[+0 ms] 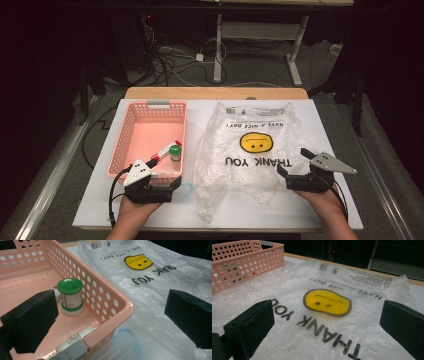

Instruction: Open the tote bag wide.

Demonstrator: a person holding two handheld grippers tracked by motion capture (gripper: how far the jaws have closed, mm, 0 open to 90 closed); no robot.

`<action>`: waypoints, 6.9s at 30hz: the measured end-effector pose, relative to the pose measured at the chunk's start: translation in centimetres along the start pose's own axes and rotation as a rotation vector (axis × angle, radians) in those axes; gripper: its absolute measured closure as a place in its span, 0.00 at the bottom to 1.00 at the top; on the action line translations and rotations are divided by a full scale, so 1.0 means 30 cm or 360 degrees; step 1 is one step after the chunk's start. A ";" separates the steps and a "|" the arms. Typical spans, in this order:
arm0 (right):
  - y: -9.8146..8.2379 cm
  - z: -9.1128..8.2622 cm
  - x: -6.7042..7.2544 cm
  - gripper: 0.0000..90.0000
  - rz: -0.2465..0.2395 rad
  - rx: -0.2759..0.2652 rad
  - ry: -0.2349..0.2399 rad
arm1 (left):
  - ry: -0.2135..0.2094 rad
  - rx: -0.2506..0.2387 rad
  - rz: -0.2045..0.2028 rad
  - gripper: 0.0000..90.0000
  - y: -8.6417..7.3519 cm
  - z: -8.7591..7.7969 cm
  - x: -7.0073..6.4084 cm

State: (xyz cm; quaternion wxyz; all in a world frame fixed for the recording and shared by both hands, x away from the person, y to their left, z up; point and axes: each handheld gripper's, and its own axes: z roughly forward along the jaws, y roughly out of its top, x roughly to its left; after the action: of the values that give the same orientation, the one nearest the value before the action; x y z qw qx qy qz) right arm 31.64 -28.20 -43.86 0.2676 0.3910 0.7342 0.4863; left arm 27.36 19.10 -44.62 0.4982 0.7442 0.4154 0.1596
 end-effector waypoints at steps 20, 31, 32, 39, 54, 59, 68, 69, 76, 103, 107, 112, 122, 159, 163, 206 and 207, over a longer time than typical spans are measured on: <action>-0.013 -0.040 -0.111 0.03 0.0113 0.0083 -0.0093 | 0.0022 0.0016 0.0002 0.00 0.001 -0.006 0.008; -0.061 -0.078 -0.241 0.11 0.0233 0.0164 -0.0233 | 0.0023 0.0016 0.0006 0.00 0.003 -0.005 0.012; -0.066 -0.080 -0.250 0.12 0.0236 0.0175 -0.0249 | 0.0024 0.0017 0.0006 0.00 0.003 -0.005 0.012; -0.098 -0.081 -0.296 0.16 0.0270 0.0265 -0.0321 | 0.0018 0.0017 0.0006 0.00 0.004 -0.007 0.009; -0.156 -0.056 -0.350 0.31 0.0377 0.0468 -0.0320 | 0.0005 0.0029 0.0004 0.00 0.003 -0.004 0.006; -0.157 -0.052 -0.350 0.34 0.0378 0.0489 -0.0324 | 0.0002 0.0031 0.0005 0.00 0.002 -0.003 0.006; -0.154 -0.022 -0.326 0.47 0.0270 0.0616 -0.0367 | -0.0006 0.0041 0.0001 0.00 0.001 0.001 0.005; -0.153 -0.020 -0.323 0.48 0.0252 0.0623 -0.0377 | -0.0005 0.0042 0.0001 0.00 0.001 0.001 0.006; -0.153 -0.021 -0.320 0.61 0.0246 0.0618 -0.0392 | -0.0004 0.0046 -0.0017 0.00 -0.001 0.001 0.007; -0.161 -0.128 -0.195 1.00 0.0159 0.0550 -0.0210 | 0.0079 0.0063 0.0051 0.00 0.018 -0.026 0.000; -0.172 -0.185 -0.128 1.00 0.0105 0.0541 -0.0232 | 0.0072 0.0049 0.0041 0.00 0.016 -0.029 0.005; -0.207 -0.246 -0.086 1.00 0.0122 0.0555 -0.0219 | 0.0051 0.0054 0.0004 0.00 -0.006 -0.045 0.020; -0.226 -0.321 -0.031 0.89 0.0161 0.0509 -0.0136 | 0.0058 0.0089 0.0025 0.00 0.010 -0.043 0.009; -0.021 0.121 -0.497 0.35 0.0211 0.0396 -0.0191 | 0.0071 0.0081 -0.0040 0.00 -0.040 -0.054 0.004; 0.012 0.202 -0.542 0.29 0.0231 0.0404 -0.0155 | 0.0095 0.0074 -0.0038 0.00 -0.043 -0.062 0.003; -0.026 0.277 -0.489 0.99 0.0062 0.0568 -0.0036 | 0.0101 0.0027 -0.0069 0.00 -0.054 -0.118 0.008; -0.026 0.273 -0.498 0.99 0.0068 0.0560 -0.0057 | 0.0098 0.0020 -0.0081 0.00 -0.053 -0.119 0.007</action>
State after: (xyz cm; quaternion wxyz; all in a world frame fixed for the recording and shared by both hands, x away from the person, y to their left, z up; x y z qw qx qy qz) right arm 45.94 -36.70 -47.52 0.1977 0.4560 0.7945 0.3488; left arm 24.44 21.69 -44.43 0.4844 0.7312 0.4502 0.1673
